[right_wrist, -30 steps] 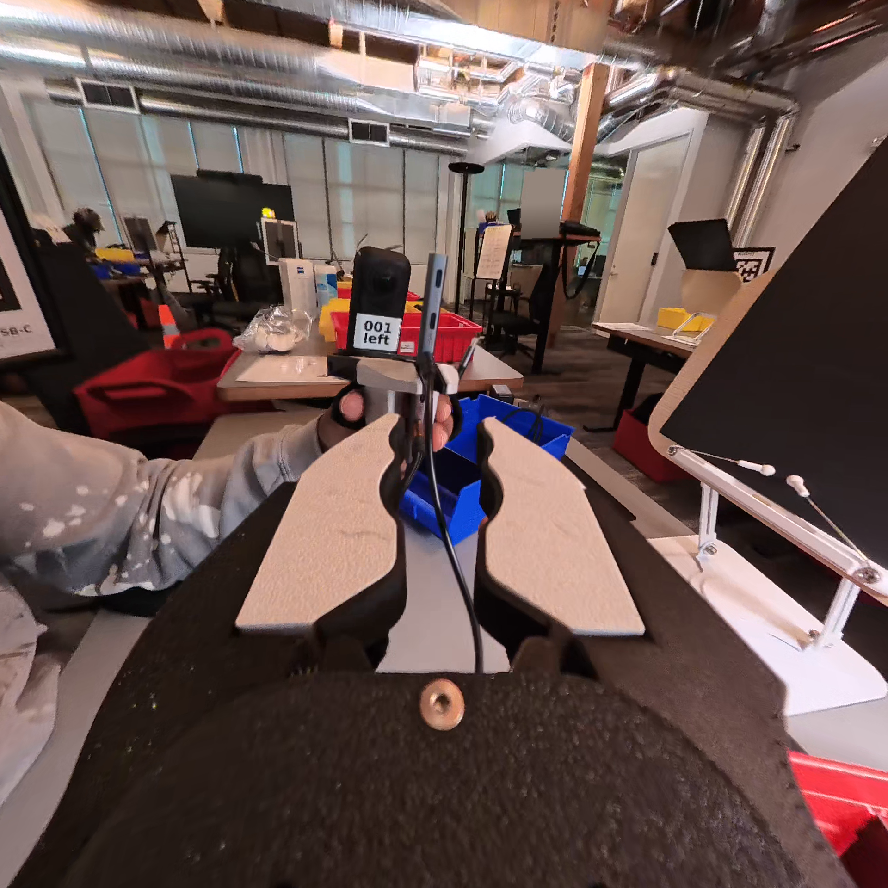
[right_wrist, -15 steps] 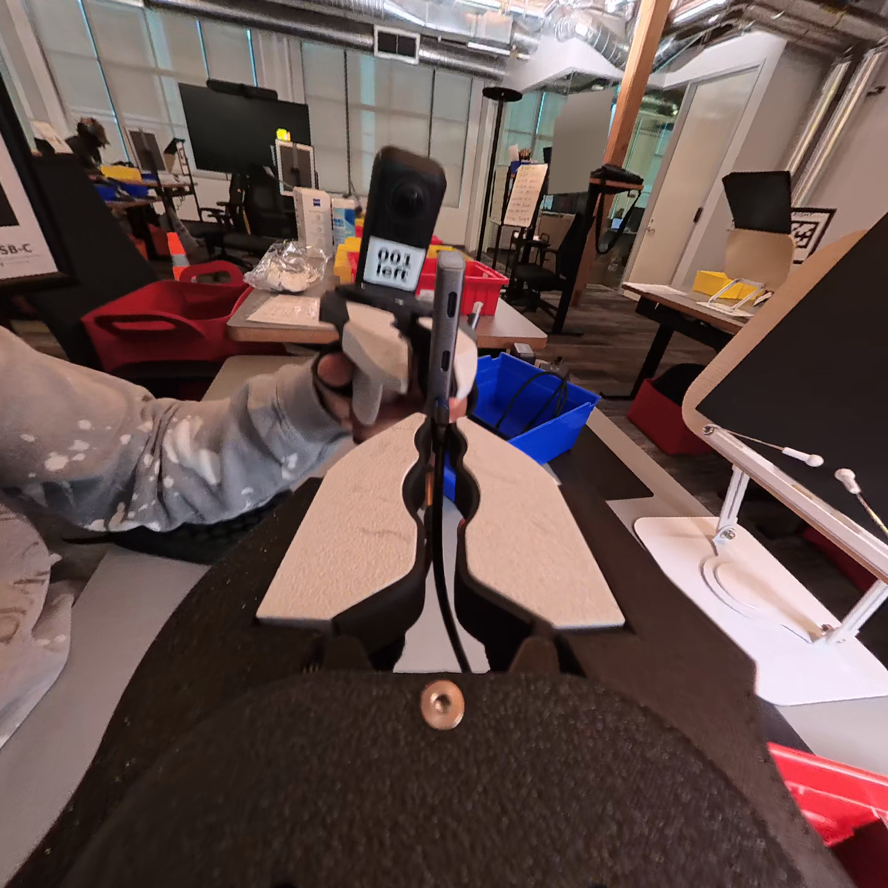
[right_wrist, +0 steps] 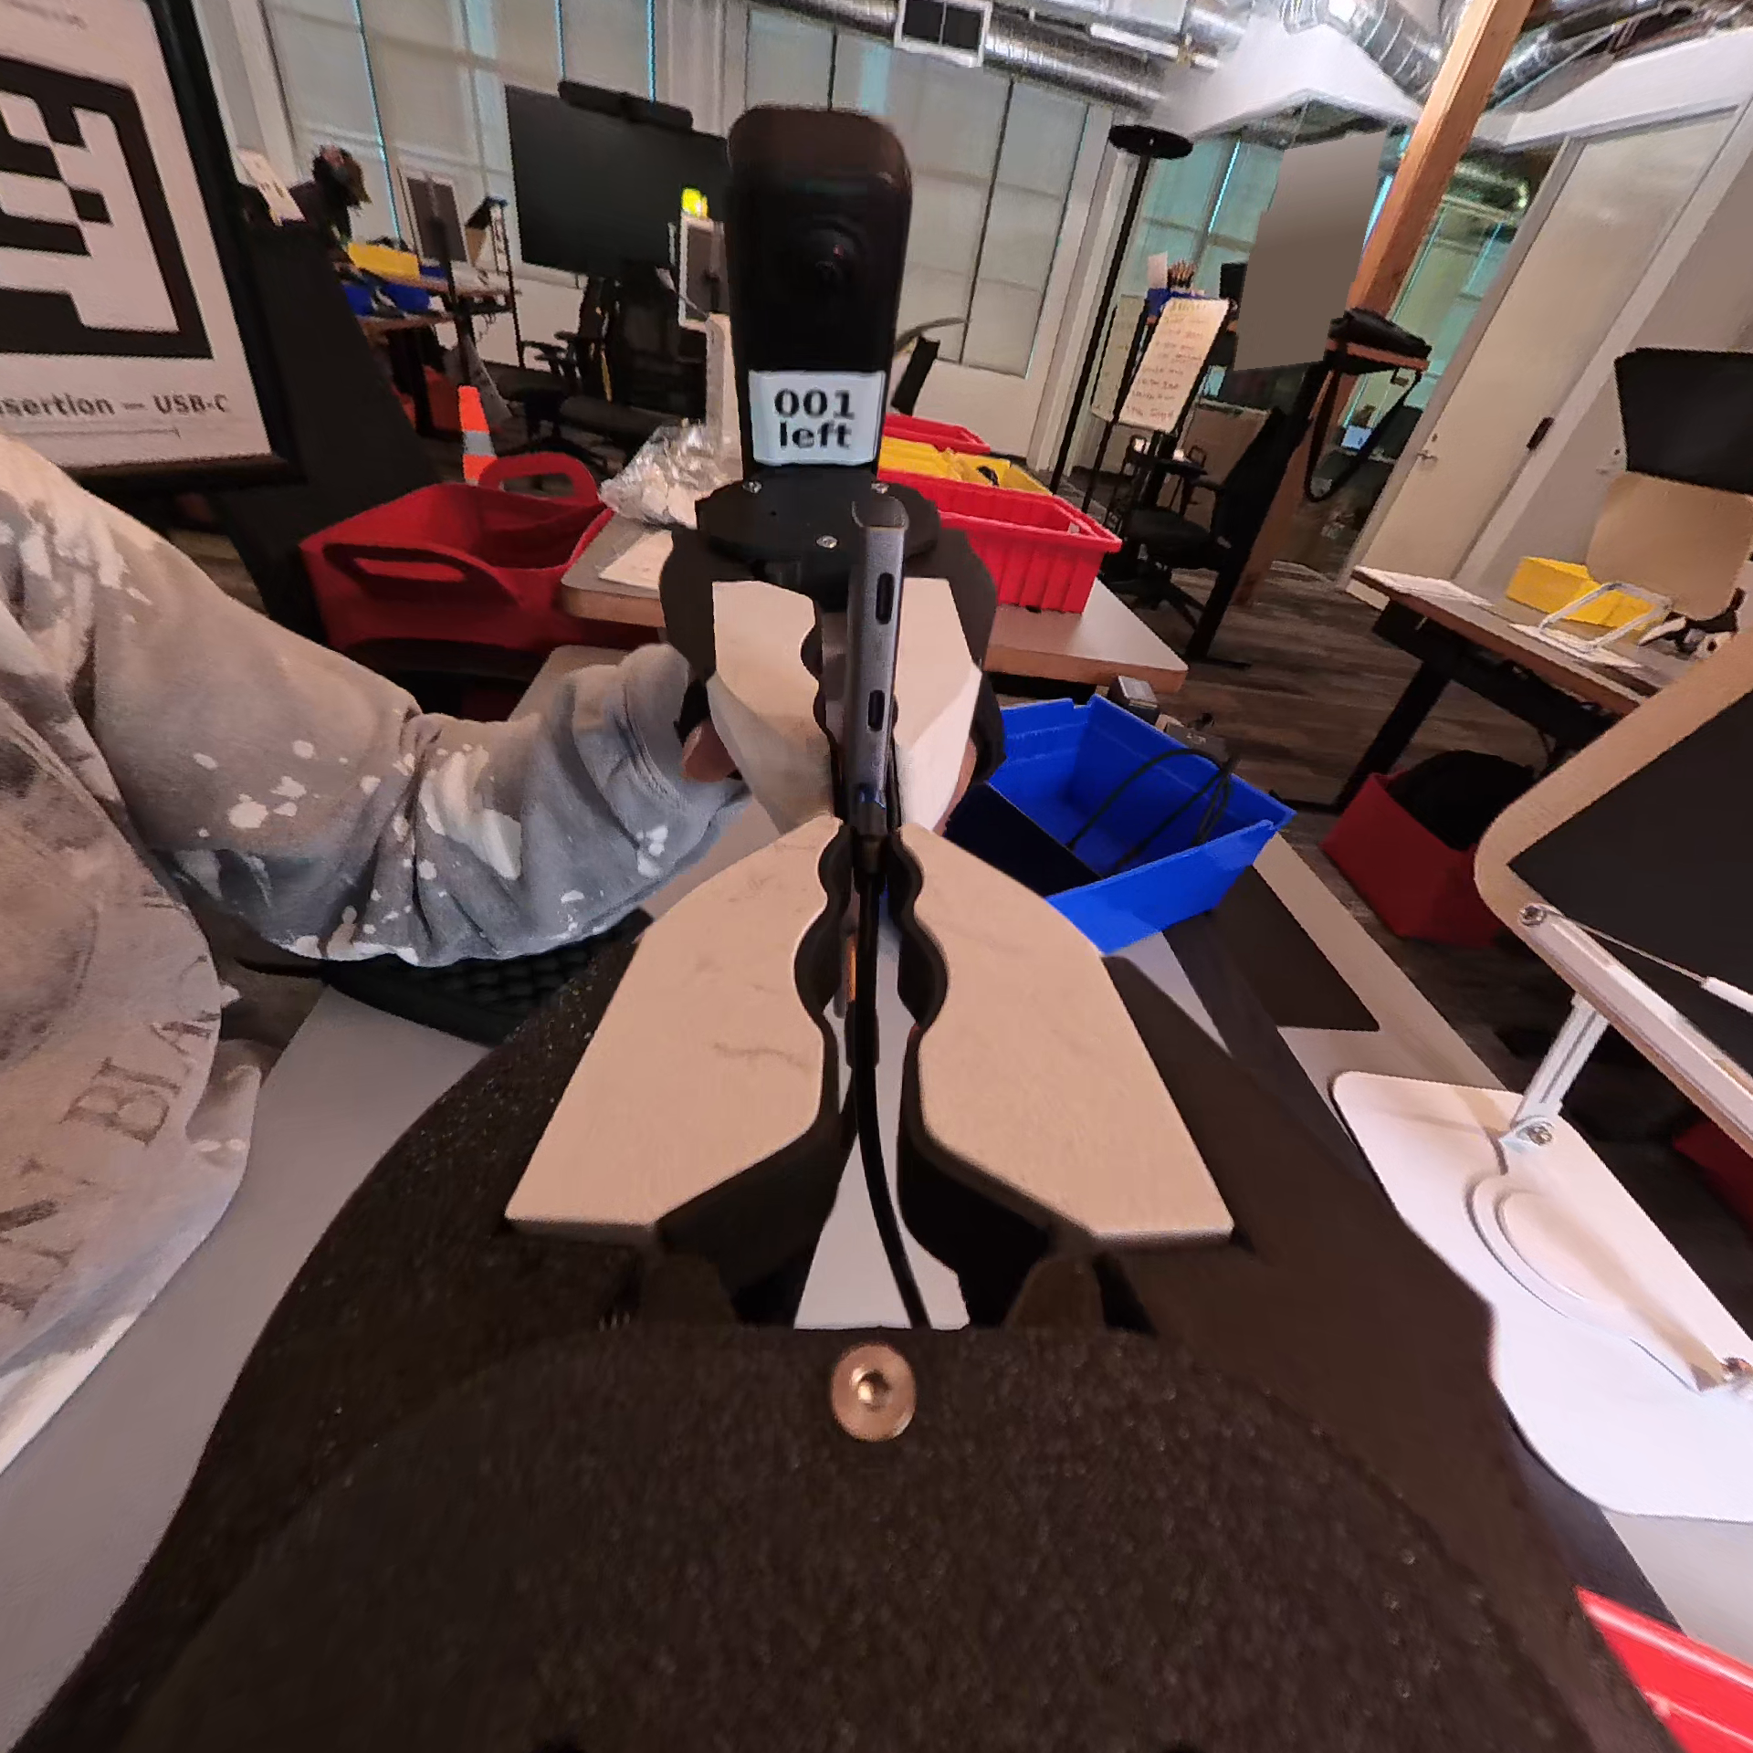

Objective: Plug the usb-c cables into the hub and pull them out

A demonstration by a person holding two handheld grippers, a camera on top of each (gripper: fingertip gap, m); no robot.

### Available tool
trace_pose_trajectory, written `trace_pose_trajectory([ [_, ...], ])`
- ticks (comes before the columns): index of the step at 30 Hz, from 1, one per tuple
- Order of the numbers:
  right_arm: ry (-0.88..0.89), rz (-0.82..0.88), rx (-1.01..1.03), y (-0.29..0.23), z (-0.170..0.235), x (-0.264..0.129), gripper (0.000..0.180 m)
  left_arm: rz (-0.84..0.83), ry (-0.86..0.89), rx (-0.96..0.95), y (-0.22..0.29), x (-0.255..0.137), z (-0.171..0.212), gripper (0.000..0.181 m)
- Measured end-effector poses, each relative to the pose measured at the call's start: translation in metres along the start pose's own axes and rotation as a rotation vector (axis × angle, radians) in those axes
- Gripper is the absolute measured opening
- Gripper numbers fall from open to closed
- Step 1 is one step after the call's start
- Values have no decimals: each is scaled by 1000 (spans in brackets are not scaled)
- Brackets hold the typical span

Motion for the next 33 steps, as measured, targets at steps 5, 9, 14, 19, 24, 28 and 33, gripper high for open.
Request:
trace_pose_trajectory([
  [5,66,9,-4,-1,-6,-1,6,21,92,-17,1,-1,-7,11],
  [9,93,15,-4,-3,-10,-2,6,38,126,-36,2,-2,-10,11],
  [14,109,17,6,-3,-10,0,6,31,136,-35,1,-2,-10,11],
  [19,149,17,-20,-3,-10,0,6,38,174,-37,0,-4,-12,11],
  [24,139,3,-31,3,-2,-3,7,19,156,-29,-3,-1,-11,11],
  [28,262,55,-3,17,-10,-50,7,-81,394,-123,-28,-43,-21,11],
  [33,244,353,-69,35,-17,-104,6,-217,343,-23,-29,-97,-26,11],
])
Point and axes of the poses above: each gripper's, where its closed fingertips meet, x out along the fingers, z out of its underside, y = z × x across the jaws, the point moved 7 cm from there along -x, back along the fingers
